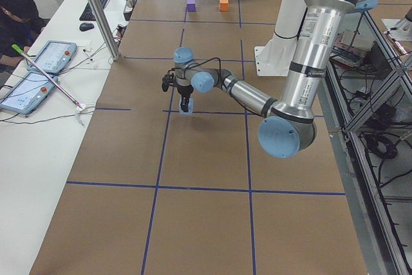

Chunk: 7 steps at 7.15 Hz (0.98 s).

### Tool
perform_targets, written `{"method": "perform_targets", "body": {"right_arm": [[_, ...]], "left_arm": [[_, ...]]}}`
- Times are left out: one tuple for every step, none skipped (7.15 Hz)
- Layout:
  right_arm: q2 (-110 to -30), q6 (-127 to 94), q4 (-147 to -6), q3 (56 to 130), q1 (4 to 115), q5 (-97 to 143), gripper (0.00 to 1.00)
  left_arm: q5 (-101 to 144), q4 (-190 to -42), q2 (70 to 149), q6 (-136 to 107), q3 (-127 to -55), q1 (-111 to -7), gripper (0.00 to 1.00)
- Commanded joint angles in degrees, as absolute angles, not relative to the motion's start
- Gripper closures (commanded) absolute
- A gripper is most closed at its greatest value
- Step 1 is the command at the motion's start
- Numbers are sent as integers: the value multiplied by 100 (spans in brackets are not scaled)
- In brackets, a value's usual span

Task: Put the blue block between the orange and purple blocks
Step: 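Carry the light blue cube with the left gripper to the table center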

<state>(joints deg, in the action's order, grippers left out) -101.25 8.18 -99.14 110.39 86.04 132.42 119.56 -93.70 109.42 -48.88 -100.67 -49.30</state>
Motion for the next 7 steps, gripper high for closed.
{"method": "perform_targets", "body": {"right_arm": [[-10116,809,-9914,11039,8604,13245,0],[-10116,809,-9914,11039,8604,13245,0],[-10116,765,-9914,11056,8604,13245,0],[-10116,765,-9914,11065,8604,13245,0],[-10116,765,-9914,11057,8604,13245,0],[-10116,765,-9914,11057,8604,13245,0],[-10116,765,-9914,11048,8604,13245,0]], "left_arm": [[11762,-8474,12220,-5916,-10003,-4129,78],[11360,-8473,12852,-6437,-9619,-3800,78],[11173,-8525,13485,-6886,-9058,-3379,78],[10858,-8612,14118,-7239,-8392,-3123,78],[10828,-8665,14402,-7364,-7985,-2911,77],[10819,-8892,14388,-7357,-7841,-2744,69],[10793,-9103,14379,-7348,-7675,-2690,46]]}}
